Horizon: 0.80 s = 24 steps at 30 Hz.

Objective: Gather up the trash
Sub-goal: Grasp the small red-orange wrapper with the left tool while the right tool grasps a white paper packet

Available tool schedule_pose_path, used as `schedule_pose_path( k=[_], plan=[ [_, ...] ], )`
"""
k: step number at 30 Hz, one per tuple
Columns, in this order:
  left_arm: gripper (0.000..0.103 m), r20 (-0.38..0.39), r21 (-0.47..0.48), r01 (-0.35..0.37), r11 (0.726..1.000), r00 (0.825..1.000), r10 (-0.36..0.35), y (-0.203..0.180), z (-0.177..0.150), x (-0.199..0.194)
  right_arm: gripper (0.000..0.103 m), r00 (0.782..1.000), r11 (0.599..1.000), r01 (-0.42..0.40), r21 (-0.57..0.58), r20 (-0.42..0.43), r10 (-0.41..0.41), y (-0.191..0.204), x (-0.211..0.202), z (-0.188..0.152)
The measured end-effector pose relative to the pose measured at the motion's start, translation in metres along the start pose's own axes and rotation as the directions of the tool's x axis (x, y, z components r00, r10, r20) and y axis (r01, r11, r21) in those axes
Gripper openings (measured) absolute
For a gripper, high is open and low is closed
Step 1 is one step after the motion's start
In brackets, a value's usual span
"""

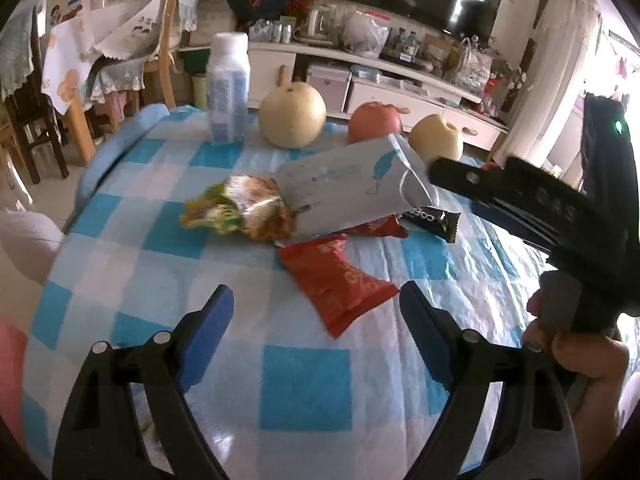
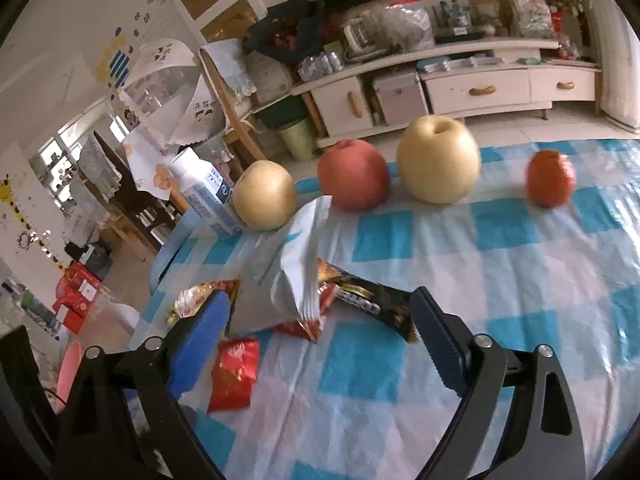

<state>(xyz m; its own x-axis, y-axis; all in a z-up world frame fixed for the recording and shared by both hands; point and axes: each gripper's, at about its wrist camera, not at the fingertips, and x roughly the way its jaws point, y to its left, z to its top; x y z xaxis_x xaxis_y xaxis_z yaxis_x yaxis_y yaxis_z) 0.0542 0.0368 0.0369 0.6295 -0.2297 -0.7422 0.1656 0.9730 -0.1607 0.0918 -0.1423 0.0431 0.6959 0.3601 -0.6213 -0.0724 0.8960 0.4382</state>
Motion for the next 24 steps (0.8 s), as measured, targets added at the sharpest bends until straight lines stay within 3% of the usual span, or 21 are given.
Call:
schedule_pose_path(
  k=[6, 10, 14, 18, 24],
  plan=[
    [0.076, -0.022, -0.047, -0.003, 0.999, 1.0, 0.002, -0.003, 0.006, 0.025, 0.075, 0.998, 0.999, -0.053, 0.011, -0.028, 0.054, 0.003, 0.023, 0.011],
    [0.074, -0.039, -0.048, -0.025, 0.999, 0.999, 0.023, -0.004, 0.008, 0.039, 0.053, 0.996, 0.998, -0.06, 0.013, -0.058, 0.061, 0.002, 0.036, 0.013],
    [0.061, -0.045, -0.061, -0.03, 0.998, 0.999, 0.028, -0.002, 0.011, 0.049, 0.034, 0.994, 0.997, -0.081, 0.001, -0.069, 0.08, 0.004, 0.041, 0.012],
    [0.046, -0.033, -0.033, -0.056, 0.998, 0.998, 0.055, -0.005, 0.012, 0.052, 0.031, 0.994, 0.996, -0.076, -0.044, -0.077, 0.073, 0.01, 0.038, 0.009],
    [0.038, -0.037, -0.047, -0.024, 0.999, 0.999, 0.023, 0.002, 0.008, 0.046, 0.024, 0.995, 0.995, -0.074, -0.071, -0.073, 0.069, 0.016, 0.028, 0.003]
  ],
)
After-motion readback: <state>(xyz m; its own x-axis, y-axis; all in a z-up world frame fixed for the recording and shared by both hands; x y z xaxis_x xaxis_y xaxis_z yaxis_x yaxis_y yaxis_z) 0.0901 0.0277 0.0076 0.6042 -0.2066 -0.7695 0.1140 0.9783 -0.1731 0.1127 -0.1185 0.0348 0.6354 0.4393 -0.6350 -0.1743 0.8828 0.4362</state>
